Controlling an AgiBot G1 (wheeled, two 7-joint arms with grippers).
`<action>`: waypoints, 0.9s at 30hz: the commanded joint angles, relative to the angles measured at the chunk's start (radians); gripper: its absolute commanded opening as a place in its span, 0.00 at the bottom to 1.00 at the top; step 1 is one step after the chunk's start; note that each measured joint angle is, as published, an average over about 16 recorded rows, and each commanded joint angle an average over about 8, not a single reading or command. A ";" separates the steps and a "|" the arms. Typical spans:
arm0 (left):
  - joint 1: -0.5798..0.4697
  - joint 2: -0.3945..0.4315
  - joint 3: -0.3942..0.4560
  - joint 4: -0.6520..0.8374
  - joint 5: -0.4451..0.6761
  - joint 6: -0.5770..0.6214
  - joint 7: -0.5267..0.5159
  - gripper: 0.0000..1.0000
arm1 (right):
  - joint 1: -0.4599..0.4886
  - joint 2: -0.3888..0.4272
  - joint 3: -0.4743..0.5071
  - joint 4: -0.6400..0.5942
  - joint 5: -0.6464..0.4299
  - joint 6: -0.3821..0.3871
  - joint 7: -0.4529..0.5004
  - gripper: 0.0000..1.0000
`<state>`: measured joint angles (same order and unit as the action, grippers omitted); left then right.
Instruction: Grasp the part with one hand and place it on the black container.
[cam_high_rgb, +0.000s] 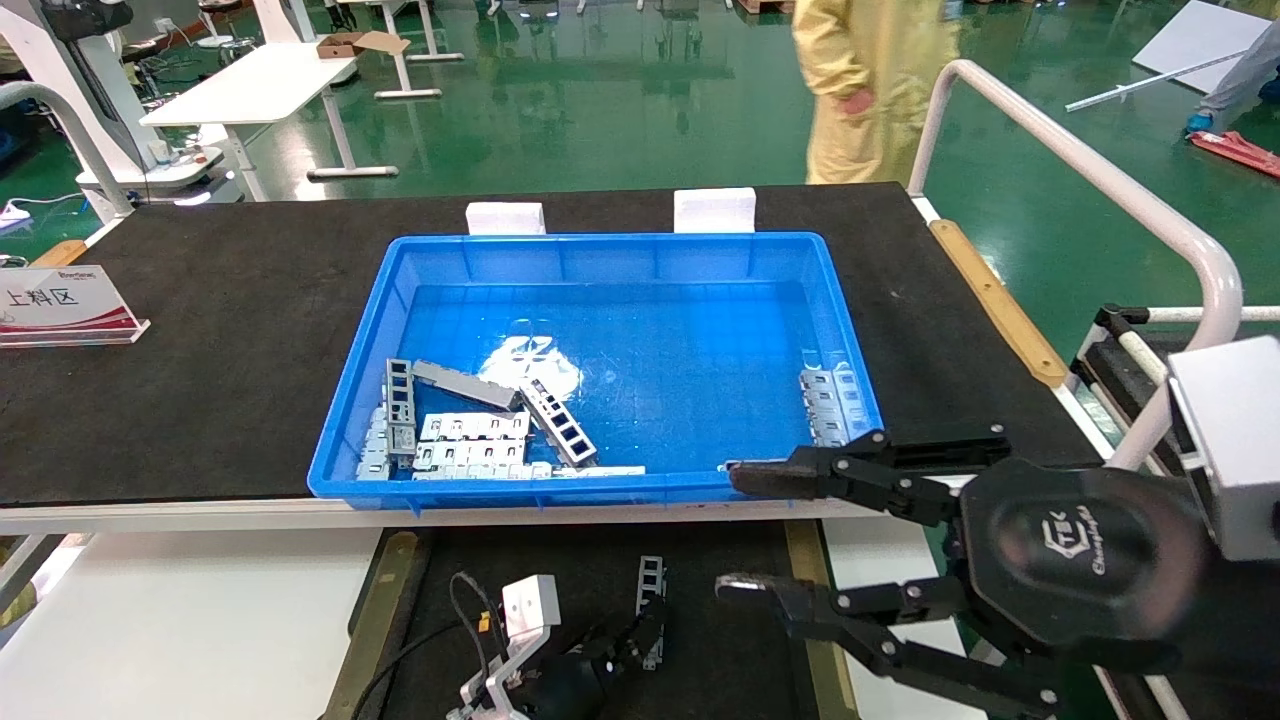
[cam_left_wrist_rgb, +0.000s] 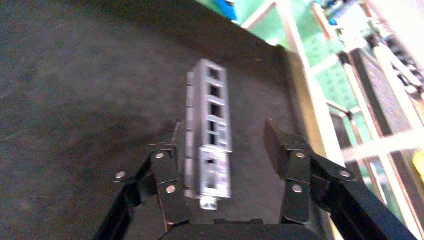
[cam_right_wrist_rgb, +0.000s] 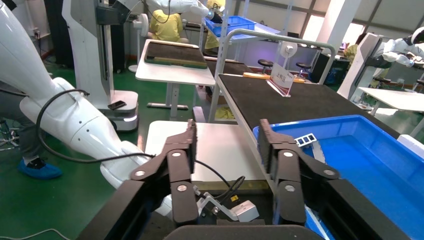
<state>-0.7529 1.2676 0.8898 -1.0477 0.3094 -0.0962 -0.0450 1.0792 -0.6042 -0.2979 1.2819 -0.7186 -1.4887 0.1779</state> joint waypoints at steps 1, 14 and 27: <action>0.002 -0.018 0.009 -0.017 0.000 0.019 0.003 1.00 | 0.000 0.000 0.000 0.000 0.000 0.000 0.000 1.00; -0.013 -0.197 0.099 -0.109 0.016 0.224 0.018 1.00 | 0.000 0.000 -0.001 0.000 0.001 0.000 0.000 1.00; -0.034 -0.409 0.147 -0.213 0.043 0.452 0.009 1.00 | 0.000 0.001 -0.001 0.000 0.001 0.001 -0.001 1.00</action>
<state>-0.7894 0.8609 1.0351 -1.2596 0.3514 0.3532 -0.0370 1.0795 -0.6036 -0.2994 1.2819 -0.7176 -1.4881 0.1772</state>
